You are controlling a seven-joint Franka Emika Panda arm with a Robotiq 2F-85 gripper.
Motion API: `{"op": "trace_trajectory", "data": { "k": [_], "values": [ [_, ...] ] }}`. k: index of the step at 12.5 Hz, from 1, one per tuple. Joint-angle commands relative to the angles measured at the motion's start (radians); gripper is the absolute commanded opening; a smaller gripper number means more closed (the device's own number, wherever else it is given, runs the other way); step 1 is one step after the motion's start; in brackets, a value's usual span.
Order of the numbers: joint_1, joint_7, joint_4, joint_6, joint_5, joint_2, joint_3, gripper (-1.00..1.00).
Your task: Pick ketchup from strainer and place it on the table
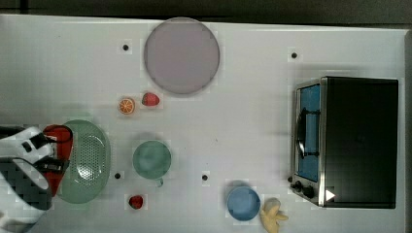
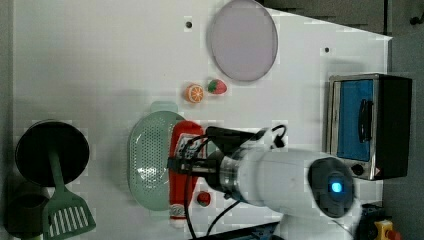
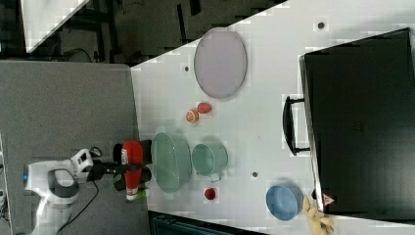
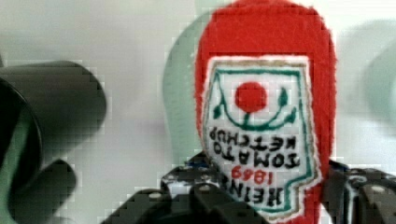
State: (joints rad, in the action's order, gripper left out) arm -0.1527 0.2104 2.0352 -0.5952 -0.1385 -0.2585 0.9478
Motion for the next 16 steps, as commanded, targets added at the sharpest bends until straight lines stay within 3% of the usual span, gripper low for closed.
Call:
{"op": "trace_trajectory", "data": {
  "k": [1, 5, 9, 12, 16],
  "values": [
    [-0.099, -0.232, -0.071, 0.168, 0.055, 0.041, -0.016, 0.13],
    [-0.214, -0.4, -0.144, 0.243, 0.055, 0.119, -0.06, 0.13],
    [-0.306, -0.612, -0.157, 0.243, 0.055, 0.171, -0.176, 0.13],
    [-0.343, -0.762, -0.154, 0.241, 0.055, 0.17, -0.288, 0.13],
    [-0.358, -0.796, -0.095, 0.223, 0.055, 0.164, -0.437, 0.13]
  ]
}}
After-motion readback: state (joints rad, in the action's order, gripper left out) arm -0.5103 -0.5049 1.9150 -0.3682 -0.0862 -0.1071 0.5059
